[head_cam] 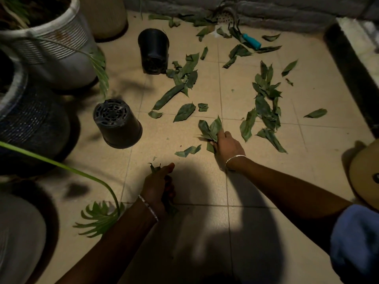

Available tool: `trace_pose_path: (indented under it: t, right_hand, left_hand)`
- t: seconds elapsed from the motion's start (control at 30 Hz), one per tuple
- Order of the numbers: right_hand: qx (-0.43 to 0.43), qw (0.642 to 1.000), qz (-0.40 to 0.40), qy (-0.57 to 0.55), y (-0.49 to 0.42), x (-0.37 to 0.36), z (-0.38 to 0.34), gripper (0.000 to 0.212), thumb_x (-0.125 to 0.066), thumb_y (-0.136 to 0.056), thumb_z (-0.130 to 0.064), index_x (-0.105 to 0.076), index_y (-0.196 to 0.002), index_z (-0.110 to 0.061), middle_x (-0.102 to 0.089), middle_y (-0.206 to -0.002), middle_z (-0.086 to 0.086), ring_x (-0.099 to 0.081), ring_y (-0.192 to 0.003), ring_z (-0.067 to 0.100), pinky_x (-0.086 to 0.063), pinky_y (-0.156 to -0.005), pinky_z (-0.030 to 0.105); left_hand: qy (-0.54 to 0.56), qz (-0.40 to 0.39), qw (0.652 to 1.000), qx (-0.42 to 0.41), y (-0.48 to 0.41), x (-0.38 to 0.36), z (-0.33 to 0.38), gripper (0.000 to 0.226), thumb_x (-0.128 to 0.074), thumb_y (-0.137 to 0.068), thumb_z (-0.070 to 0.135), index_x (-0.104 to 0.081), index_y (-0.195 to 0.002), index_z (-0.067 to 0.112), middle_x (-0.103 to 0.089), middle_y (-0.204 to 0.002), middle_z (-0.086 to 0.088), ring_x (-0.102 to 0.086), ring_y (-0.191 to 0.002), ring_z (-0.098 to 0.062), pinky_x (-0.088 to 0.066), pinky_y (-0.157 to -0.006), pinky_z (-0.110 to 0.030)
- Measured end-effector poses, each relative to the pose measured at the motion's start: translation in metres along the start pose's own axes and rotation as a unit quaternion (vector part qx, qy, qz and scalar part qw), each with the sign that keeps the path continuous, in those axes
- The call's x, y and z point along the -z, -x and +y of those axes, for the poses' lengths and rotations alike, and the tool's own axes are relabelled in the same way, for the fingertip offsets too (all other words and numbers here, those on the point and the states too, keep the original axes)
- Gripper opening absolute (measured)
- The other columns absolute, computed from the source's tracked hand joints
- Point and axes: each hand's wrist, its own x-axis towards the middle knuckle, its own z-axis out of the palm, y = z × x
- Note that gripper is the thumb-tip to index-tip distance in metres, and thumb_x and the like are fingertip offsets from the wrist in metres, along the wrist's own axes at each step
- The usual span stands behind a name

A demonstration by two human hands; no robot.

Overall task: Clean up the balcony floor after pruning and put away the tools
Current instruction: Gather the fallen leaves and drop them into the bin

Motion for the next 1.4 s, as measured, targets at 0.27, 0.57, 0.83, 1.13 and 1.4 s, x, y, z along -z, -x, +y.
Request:
trace_pose_path:
  t: [0.27,0.57,0.83,1.13,1.4]
  right_hand:
    - [-0.110,0.918,-0.003,-0.380,0.032,0.021,0.010,0.039,-0.044,-0.102,-0.041,-0.058,-0.113,-0.005,-0.065,-0.097,0.010,-0.061,-0.086,0.023,-0.046,-0.075,0.032]
    - [-0.253,0.545,-0.095,-0.794,0.046,0.051,-0.009,0.032,-0.051,-0.101,-0.030,-0.050,-0.076,-0.010,-0.043,-0.062,0.004,-0.038,-0.046,0.012,-0.026,-0.031,0.019]
    - [-0.157,0.392,-0.130,-0.897,0.079,0.130,-0.040,0.021,-0.040,-0.102,-0.022,-0.054,-0.088,-0.015,-0.038,-0.058,-0.006,-0.036,-0.043,0.003,-0.025,-0.031,0.014]
    - [-0.069,0.314,-0.196,-0.927,0.175,0.318,-0.079,0.017,-0.059,-0.091,-0.027,-0.051,-0.082,-0.015,-0.040,-0.056,-0.005,-0.035,-0.041,0.005,-0.025,-0.032,0.015]
    - [-0.071,0.283,-0.182,-0.939,0.288,0.501,-0.156,0.028,-0.038,-0.099,-0.030,-0.047,-0.076,-0.017,-0.040,-0.061,-0.004,-0.040,-0.046,0.005,-0.025,-0.034,0.015]
  left_hand:
    - [0.017,-0.011,1.000,0.006,-0.012,-0.016,-0.001,0.024,-0.068,-0.087,0.034,-0.059,-0.073,0.018,-0.043,-0.049,0.004,-0.038,-0.044,-0.013,-0.034,-0.048,-0.026]
    - [0.059,-0.042,0.997,-0.014,-0.006,-0.031,0.017,0.026,-0.066,-0.088,0.033,-0.068,-0.103,0.012,-0.058,-0.080,-0.006,-0.052,-0.070,-0.022,-0.042,-0.065,-0.032]
    - [0.227,-0.111,0.966,0.046,0.072,-0.069,0.067,0.029,-0.052,-0.097,0.032,-0.052,-0.070,0.021,-0.030,-0.047,0.007,-0.027,-0.037,-0.008,-0.026,-0.036,-0.017]
    - [0.270,-0.298,0.915,0.039,0.225,-0.107,0.172,0.038,-0.052,-0.092,0.042,-0.045,-0.061,0.021,-0.029,-0.050,0.007,-0.030,-0.037,-0.005,-0.025,-0.036,-0.017]
    - [0.333,-0.428,0.836,0.088,0.438,-0.096,0.237,0.035,-0.057,-0.096,0.035,-0.046,-0.067,0.018,-0.031,-0.057,0.008,-0.030,-0.047,-0.004,-0.034,-0.045,-0.019]
